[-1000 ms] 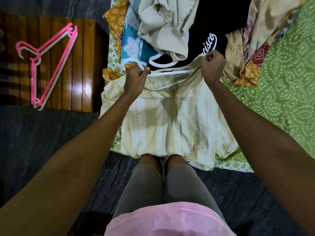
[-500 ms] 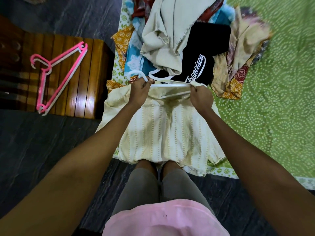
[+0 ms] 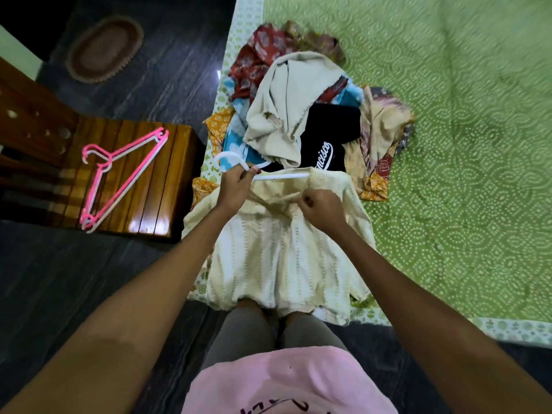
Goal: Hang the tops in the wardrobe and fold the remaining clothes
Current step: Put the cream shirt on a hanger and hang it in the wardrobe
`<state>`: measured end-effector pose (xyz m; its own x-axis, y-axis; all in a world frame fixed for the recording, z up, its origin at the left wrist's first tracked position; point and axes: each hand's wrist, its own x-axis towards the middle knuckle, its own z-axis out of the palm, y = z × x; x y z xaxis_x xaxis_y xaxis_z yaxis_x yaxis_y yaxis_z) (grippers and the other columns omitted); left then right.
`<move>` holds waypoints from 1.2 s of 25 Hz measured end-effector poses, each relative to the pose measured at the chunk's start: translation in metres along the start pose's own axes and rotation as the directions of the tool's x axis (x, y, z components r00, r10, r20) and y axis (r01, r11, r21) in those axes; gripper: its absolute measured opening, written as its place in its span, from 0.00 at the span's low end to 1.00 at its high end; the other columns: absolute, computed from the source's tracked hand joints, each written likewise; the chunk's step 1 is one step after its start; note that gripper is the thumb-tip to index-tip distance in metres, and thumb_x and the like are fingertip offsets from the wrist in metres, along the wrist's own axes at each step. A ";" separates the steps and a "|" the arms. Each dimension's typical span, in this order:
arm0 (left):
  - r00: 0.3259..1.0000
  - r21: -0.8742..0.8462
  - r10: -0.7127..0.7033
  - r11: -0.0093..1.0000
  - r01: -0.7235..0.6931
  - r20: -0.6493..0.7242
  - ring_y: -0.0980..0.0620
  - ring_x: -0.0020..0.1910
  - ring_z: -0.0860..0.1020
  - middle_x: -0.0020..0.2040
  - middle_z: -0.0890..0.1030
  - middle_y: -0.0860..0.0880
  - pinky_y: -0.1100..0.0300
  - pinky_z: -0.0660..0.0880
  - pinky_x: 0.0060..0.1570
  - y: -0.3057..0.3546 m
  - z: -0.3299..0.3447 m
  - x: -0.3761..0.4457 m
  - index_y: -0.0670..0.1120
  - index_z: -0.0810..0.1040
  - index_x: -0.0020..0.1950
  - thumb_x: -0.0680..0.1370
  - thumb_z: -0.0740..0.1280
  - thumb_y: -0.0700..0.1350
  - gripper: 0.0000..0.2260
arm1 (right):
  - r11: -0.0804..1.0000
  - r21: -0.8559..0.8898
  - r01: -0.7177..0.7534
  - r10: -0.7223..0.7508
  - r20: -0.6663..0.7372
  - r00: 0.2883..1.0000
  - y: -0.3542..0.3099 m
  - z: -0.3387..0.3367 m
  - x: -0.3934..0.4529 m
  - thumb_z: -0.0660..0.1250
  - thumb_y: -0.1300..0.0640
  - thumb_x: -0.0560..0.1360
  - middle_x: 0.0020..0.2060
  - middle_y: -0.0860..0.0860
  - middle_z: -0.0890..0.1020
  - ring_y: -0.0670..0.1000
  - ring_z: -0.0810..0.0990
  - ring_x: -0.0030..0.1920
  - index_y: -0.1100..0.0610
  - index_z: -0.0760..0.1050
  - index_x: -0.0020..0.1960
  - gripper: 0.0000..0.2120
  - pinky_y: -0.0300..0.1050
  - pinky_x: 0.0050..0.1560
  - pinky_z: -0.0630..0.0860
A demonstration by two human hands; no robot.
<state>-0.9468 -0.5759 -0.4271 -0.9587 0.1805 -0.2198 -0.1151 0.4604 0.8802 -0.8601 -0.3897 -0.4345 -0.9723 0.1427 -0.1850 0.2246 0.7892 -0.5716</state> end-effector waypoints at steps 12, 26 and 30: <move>0.972 -0.120 0.232 0.967 -0.226 0.035 0.62 0.35 0.75 0.36 0.75 0.49 0.68 0.69 0.37 0.081 -0.092 -0.055 0.41 0.78 0.52 0.80 0.61 0.38 0.07 | 0.982 -0.007 0.189 -0.189 -0.083 0.978 -0.043 -0.120 -0.047 0.72 0.60 0.72 0.28 0.58 0.76 0.51 0.71 0.31 0.70 0.78 0.40 0.11 0.45 0.34 0.57; 0.920 0.023 0.392 0.919 -0.393 0.007 0.47 0.38 0.74 0.43 0.79 0.31 0.50 0.68 0.36 0.115 -0.135 -0.128 0.31 0.79 0.43 0.77 0.64 0.48 0.19 | 0.944 -0.059 0.326 -0.330 -0.107 0.938 -0.139 -0.133 -0.137 0.72 0.57 0.70 0.39 0.60 0.82 0.55 0.79 0.41 0.67 0.80 0.47 0.13 0.46 0.39 0.65; 0.917 0.004 0.398 0.918 -0.398 0.014 0.61 0.27 0.70 0.29 0.75 0.48 0.57 0.64 0.32 0.139 -0.142 -0.145 0.40 0.78 0.36 0.79 0.64 0.44 0.14 | 0.935 -0.120 0.333 -0.353 -0.260 0.899 -0.128 -0.151 -0.146 0.71 0.63 0.71 0.39 0.63 0.83 0.56 0.79 0.39 0.67 0.82 0.49 0.09 0.38 0.32 0.60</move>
<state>-0.8607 -0.6613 -0.2137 -0.9217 0.3610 0.1423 0.2766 0.3541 0.8933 -0.7561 -0.4213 -0.2141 -0.9699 0.0052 0.2434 -0.1210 0.8571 -0.5006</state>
